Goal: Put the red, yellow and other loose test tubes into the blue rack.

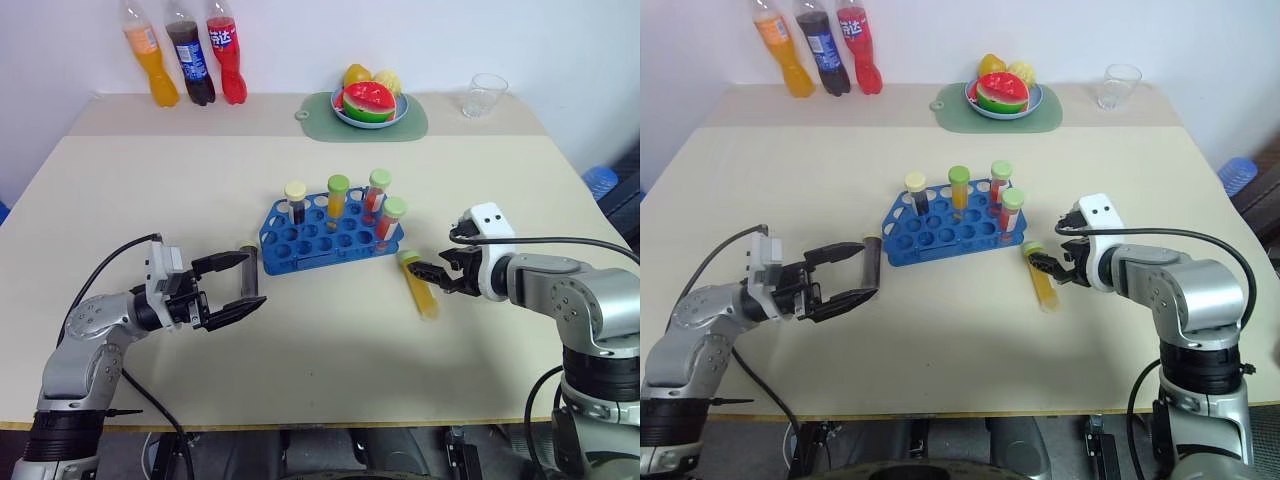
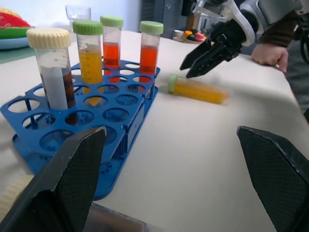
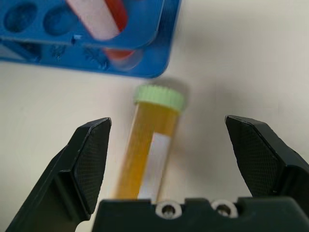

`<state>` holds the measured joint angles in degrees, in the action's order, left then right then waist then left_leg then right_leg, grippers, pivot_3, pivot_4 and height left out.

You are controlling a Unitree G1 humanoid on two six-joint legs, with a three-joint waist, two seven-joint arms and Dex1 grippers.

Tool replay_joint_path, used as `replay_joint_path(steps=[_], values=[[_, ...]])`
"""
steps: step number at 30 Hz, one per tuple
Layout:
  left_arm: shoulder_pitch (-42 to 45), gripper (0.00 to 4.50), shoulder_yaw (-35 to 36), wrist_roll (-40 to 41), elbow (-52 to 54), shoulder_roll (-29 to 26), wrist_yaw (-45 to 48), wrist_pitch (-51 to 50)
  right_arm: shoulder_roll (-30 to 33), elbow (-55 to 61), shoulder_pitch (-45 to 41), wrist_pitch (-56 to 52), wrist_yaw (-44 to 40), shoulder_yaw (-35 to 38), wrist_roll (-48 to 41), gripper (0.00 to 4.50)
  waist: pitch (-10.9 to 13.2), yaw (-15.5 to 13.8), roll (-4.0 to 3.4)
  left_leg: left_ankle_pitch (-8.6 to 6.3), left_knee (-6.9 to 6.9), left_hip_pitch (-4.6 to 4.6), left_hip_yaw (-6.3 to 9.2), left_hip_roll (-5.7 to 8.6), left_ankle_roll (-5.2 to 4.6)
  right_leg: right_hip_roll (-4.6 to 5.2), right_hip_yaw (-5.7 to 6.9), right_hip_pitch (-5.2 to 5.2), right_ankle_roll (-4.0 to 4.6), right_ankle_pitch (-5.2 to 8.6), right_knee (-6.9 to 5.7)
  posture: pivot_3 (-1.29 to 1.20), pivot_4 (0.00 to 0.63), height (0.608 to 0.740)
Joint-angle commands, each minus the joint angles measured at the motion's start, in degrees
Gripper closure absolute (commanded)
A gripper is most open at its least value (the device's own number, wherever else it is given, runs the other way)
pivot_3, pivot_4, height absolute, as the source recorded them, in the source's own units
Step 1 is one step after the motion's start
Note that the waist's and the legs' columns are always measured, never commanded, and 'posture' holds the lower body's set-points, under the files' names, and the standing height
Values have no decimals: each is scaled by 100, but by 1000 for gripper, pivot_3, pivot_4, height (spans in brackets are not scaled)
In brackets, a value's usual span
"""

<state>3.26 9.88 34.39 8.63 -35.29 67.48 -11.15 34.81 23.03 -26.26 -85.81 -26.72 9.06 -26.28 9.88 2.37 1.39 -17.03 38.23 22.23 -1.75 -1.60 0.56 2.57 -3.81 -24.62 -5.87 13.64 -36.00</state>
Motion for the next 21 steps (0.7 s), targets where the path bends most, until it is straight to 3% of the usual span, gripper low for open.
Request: replay_joint_path(steps=[1,11,14,19,21], values=[[-95,0,54,50,229,2,-39,66,11,203,-343,-455,99,-134,-101,334,0,3,0,0,0,0,0,0,0,0,0,0,0,0,1,0,150,740],[-271,0,92,114,421,28,-215,42,-401,-773,-644,-587,552,-838,183,334,-3,12,3,0,0,5,0,0,0,-1,1,-5,0,0,0,0,150,740],[-348,0,150,184,517,56,-327,-8,-405,-947,-519,-476,589,-1060,240,1113,-21,17,33,0,0,2,1,-1,0,-1,1,-2,-1,0,0,0,150,740],[-521,0,182,233,684,32,-432,-37,-150,-775,-403,-204,440,-1379,256,3415,-26,25,41,0,0,-2,1,-6,0,-4,1,-2,1,0,0,0,150,740],[-544,0,182,240,731,38,-473,-58,155,-607,-308,142,217,-1651,248,3415,-26,17,41,0,-1,-2,1,-6,0,-4,2,-2,1,0,0,0,150,740]])
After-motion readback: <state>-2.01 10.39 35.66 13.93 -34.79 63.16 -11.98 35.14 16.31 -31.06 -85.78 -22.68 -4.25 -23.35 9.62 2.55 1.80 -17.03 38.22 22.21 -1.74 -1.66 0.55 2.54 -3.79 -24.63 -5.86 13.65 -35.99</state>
